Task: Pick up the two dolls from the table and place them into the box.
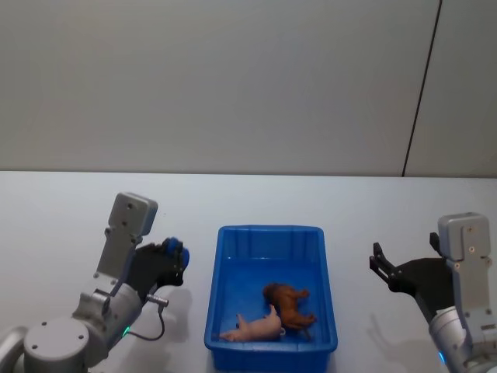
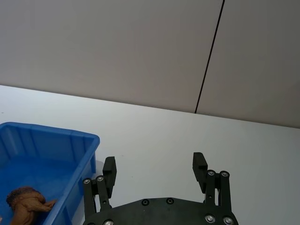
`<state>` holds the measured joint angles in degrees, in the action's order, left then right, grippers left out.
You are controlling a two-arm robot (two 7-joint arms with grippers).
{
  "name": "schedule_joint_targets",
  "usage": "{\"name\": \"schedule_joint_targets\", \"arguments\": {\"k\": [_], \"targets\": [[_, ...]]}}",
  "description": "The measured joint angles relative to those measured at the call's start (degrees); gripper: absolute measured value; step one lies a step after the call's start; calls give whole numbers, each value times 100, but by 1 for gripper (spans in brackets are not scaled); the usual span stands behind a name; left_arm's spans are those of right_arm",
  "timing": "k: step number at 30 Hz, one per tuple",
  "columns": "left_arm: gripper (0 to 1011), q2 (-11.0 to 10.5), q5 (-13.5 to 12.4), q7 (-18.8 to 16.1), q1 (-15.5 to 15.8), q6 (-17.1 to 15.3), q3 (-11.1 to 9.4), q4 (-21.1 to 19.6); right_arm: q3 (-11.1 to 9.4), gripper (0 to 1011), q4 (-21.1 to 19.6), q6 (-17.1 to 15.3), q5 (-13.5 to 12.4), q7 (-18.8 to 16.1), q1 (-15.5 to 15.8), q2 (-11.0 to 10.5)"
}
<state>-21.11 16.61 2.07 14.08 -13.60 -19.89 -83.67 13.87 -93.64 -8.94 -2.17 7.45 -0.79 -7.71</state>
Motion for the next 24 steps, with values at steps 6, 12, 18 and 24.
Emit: {"name": "schedule_joint_targets", "arguments": {"k": [6,12,18,24], "targets": [[105,-37,-85,241,17,90,18,-258,0,1003,0,0,0,0,0,0],[75,-45,-88,570,53,224,26,-364,0,1003,0,0,0,0,0,0],[63,-21,0,1000,121,403,26,-376,0,1003,0,0,0,0,0,0],[63,46,118,1477,217,584,-2,-265,0,1003,0,0,0,0,0,0]]}}
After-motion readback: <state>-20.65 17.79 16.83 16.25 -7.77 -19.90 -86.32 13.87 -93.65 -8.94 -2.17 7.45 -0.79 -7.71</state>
